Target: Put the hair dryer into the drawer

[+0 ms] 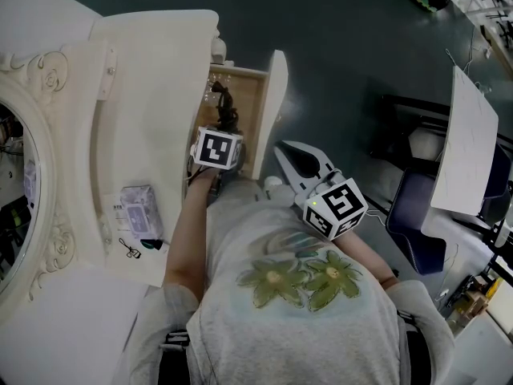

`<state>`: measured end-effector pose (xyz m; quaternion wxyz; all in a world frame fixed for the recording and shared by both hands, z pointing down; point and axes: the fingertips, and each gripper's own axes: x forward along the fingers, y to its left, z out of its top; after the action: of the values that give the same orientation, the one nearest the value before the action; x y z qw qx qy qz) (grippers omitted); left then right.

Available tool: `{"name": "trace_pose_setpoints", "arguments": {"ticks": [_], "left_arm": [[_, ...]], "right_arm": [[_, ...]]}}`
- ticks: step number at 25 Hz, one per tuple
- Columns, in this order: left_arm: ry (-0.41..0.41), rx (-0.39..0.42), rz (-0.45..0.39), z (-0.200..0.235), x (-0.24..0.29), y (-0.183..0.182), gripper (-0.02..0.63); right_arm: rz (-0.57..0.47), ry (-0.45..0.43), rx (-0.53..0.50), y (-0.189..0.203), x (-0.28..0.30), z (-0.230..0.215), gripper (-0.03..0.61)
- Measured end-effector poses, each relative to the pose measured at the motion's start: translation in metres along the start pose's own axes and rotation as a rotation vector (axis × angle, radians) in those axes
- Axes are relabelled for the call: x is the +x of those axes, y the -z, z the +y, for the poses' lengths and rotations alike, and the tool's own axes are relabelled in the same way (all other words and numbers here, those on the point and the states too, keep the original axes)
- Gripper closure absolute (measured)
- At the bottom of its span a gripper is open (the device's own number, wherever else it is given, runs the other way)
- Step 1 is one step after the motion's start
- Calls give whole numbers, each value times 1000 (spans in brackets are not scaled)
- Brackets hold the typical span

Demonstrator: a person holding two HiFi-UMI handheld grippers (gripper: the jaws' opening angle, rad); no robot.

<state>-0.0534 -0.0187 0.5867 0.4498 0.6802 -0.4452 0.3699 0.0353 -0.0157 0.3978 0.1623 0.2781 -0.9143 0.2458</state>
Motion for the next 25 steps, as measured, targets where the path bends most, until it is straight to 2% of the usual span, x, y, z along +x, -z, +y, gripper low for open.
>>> {"name": "trace_pose_setpoints", "arguments": {"ticks": [6,10,14,25], "left_arm": [[2,-5,17,1,5,4,405],[-23,15,2,6,4,0,405],[13,-17,38,1,10,11,405],[16,-8,63,3,17,8,405]], "right_arm": [[1,3,0,1,-1,0,554],[1,4,2,1,-1,0,554],[5,2,4,2,-1,0,554],[-1,11,8,1,-1,-1,554]]}}
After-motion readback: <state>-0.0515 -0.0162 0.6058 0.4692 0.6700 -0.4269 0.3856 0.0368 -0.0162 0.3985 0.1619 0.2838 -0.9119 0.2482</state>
